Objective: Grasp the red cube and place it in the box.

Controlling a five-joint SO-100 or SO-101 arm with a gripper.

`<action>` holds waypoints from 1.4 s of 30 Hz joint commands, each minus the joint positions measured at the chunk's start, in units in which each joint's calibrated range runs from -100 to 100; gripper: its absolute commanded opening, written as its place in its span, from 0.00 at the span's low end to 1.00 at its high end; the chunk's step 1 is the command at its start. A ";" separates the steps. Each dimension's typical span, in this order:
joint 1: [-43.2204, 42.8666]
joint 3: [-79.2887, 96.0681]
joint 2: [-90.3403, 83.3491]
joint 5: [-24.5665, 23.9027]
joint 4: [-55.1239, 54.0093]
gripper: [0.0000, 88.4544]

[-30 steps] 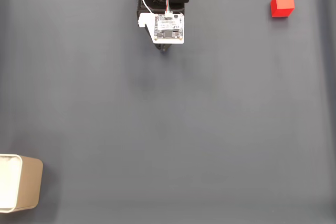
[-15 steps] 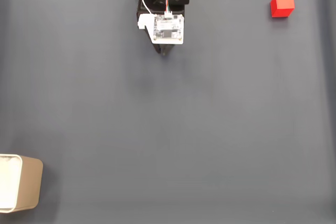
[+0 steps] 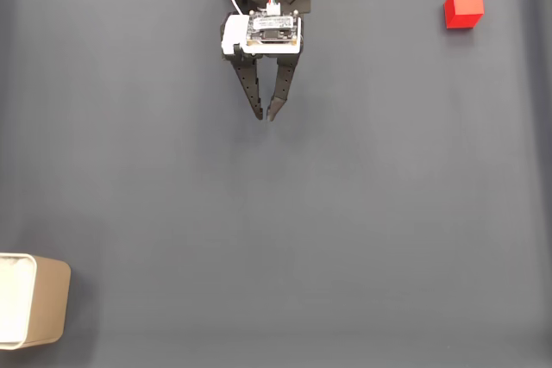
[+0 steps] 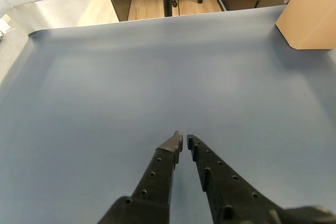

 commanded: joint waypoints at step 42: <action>-8.77 -41.45 33.45 3.47 -2.65 0.00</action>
